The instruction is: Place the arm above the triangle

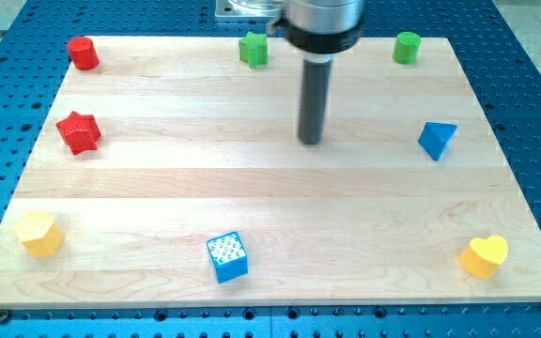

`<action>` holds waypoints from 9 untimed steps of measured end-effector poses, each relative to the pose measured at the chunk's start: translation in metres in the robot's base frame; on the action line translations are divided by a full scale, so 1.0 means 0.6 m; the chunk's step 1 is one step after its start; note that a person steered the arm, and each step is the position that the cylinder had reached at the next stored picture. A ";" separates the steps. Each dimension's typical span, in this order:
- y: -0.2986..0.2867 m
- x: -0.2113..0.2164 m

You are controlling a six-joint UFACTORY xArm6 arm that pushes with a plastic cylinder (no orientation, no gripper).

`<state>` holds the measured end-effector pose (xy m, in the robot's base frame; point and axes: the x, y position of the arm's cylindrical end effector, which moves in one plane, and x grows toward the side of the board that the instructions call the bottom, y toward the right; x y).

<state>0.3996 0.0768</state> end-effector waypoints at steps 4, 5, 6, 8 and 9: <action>0.084 -0.002; 0.086 -0.002; 0.091 -0.002; 0.109 -0.002; 0.118 -0.002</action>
<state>0.3987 0.1479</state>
